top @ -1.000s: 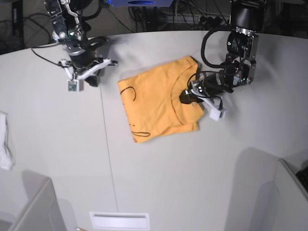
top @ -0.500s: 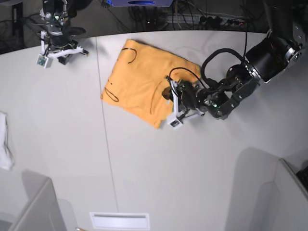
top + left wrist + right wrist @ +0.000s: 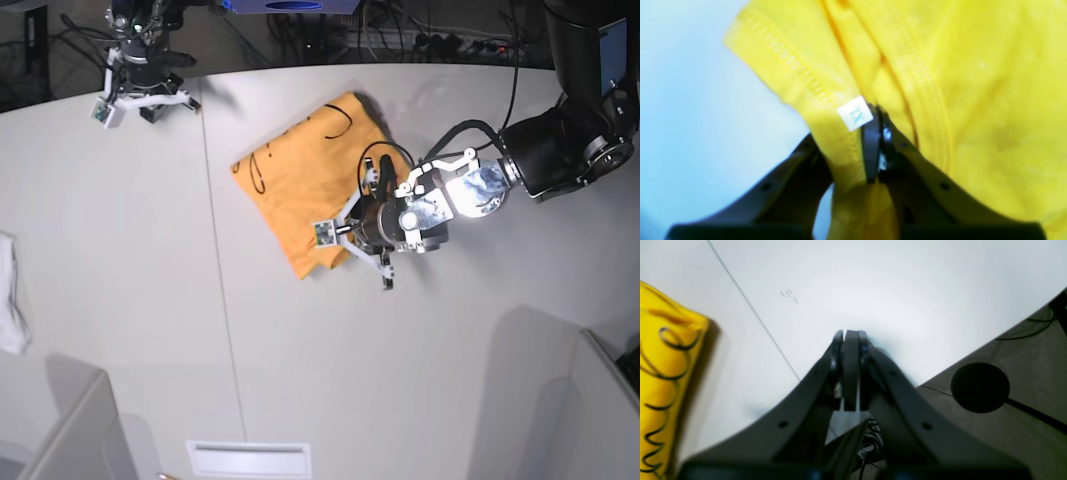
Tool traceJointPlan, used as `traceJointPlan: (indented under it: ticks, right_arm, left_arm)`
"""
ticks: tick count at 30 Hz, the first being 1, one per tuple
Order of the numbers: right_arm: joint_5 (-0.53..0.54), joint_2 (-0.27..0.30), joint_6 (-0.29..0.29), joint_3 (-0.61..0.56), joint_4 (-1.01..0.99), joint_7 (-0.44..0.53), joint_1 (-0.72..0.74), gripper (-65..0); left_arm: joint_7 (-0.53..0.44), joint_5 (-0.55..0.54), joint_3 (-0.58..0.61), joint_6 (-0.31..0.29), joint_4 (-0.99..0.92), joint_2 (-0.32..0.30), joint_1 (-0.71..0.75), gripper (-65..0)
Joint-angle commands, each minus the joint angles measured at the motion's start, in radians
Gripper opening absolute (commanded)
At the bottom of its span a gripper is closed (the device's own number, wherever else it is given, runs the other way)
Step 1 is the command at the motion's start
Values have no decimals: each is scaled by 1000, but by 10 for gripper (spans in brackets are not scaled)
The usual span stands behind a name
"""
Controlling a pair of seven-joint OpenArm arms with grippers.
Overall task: Fold the T-shirt properly
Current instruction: 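Drag and flip the bundle with the left gripper to square it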
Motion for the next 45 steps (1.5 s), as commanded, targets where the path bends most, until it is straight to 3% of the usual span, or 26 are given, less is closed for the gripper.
traceJointPlan:
  ticks: [1, 7, 10, 13, 25, 34, 37, 41, 45]
  right_arm:
    - [-1, -10, 2, -1, 15, 23, -13, -650]
    - [-4, -30, 2, 8, 13, 23, -21, -650]
    - [-4, -30, 2, 5, 13, 23, -22, -650]
    - [-6, -30, 2, 8, 13, 23, -22, -650]
    - [-6, -24, 2, 5, 13, 23, -21, -650]
    - [-6, -23, 2, 3, 13, 23, -21, -650]
    - [-6, -23, 2, 2, 13, 23, -21, -650]
    - [-6, -23, 2, -1, 13, 23, -12, -650]
    - [-6, -23, 2, -3, 12, 20, -7, -650]
  left_arm:
    - [39, 62, -1, -33, 22, -2, -6, -650]
    - [-12, 395, -60, -197, 83, 69, 83, -650]
    - [-39, 461, -145, -291, 60, 123, 124, -650]
    - [-38, 479, -203, -334, 16, 182, 149, -650]
    - [-38, 469, -218, -338, -153, 233, 150, -650]
    - [-35, 469, -217, -338, -161, 232, 164, -650]
    - [28, 467, -218, -338, -156, 238, 159, -650]
    - [36, 467, -218, -338, -115, 238, 156, -650]
    - [39, 476, -218, -338, -56, 238, 155, -365]
